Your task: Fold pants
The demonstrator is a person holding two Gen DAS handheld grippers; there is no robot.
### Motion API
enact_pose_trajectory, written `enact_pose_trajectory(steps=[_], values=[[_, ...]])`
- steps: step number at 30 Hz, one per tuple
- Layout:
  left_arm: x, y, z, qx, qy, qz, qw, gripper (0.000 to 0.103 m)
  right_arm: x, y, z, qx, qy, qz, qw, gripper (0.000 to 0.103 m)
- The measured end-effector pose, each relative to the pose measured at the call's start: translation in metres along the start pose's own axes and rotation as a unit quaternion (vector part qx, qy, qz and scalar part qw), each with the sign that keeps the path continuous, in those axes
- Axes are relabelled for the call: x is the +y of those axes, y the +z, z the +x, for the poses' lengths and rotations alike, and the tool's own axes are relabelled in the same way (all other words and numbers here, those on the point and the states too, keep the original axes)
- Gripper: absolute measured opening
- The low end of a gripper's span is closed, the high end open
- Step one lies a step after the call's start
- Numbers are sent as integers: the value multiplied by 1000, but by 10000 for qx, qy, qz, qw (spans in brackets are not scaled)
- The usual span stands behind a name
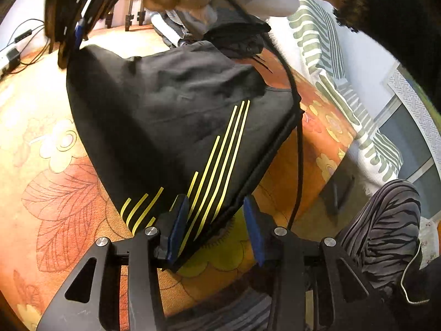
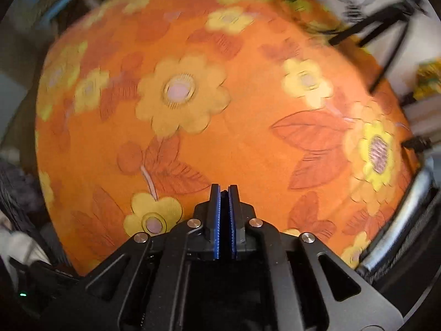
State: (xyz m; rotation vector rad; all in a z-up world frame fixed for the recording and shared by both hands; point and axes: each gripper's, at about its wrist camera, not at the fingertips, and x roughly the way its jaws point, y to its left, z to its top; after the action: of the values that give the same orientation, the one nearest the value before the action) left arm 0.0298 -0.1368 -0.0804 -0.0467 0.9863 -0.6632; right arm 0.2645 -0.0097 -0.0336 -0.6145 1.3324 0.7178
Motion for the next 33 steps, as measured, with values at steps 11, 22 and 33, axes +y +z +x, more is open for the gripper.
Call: enact_pose_trajectory(steps=[11, 22, 33], values=[[10, -3, -10, 141, -404, -400, 9983, 40, -49, -18, -19, -1143, -17, 1547, 9813, 10], [68, 36, -54, -583, 318, -749, 9950, 40, -23, -203, -87, -2050, -76, 2658, 9419, 22], [115, 97, 14, -427, 777, -1279, 9878, 40, -1, -296, -40, -1494, -71, 3236, 9343, 22]])
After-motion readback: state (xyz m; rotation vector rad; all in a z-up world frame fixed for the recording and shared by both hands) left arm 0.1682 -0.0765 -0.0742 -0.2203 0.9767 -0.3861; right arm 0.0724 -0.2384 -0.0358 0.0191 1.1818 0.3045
